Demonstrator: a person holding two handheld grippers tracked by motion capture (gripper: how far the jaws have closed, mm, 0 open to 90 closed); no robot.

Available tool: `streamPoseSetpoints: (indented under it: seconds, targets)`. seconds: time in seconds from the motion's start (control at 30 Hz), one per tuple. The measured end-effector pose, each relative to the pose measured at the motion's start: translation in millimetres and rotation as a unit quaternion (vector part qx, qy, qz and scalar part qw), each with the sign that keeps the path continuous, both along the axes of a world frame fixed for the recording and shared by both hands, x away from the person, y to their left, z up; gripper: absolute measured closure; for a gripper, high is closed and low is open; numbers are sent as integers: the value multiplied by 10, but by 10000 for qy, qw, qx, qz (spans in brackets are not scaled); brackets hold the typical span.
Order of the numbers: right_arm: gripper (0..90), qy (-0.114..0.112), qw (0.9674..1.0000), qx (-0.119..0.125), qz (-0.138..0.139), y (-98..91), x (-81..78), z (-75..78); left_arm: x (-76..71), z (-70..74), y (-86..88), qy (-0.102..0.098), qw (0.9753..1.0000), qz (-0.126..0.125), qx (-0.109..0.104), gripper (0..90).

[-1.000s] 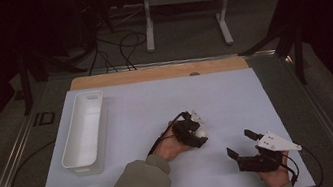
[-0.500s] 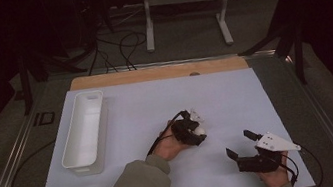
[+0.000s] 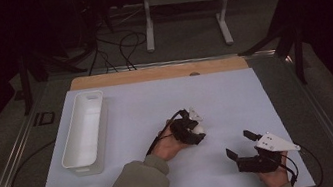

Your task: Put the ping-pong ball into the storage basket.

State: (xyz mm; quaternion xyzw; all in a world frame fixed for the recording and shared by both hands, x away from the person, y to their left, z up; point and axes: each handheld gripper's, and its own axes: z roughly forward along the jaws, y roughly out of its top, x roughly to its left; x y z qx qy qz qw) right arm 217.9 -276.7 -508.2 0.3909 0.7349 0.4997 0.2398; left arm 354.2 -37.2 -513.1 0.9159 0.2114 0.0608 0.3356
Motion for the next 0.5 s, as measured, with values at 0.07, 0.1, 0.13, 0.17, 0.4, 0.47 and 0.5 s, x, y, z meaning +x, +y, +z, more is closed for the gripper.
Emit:
streamPoseSetpoints:
  seconds: [0.07, 0.1, 0.13, 0.17, 0.4, 0.47, 0.5]
  targets:
    - [85, 6, 10000, 8, -5, 2, -1, 0, -1, 15, 6, -7, 10000, 15, -15, 514]
    - [85, 0, 10000, 6, -4, 0, 0, 0, -1, 19, 8, -4, 10000, 37, -36, 514]
    - [85, 0, 10000, 5, -5, -1, 0, 0, 1, 26, 13, -10, 10000, 37, -36, 514]
    - [85, -1, 10000, 1, -3, -1, 0, -1, 0, 33, 18, -10, 10000, 42, -40, 514]
    - [85, 13, 10000, 10, 1, 4, 0, -3, -5, 82, 44, -32, 9999, 91, -49, 515]
    - [85, 8, 10000, 12, -3, 5, 0, -3, -6, 94, 52, -49, 9999, 102, -60, 515]
    - [85, 12, 10000, 10, -5, 5, 0, -3, -7, 100, 55, -51, 9999, 114, -69, 515]
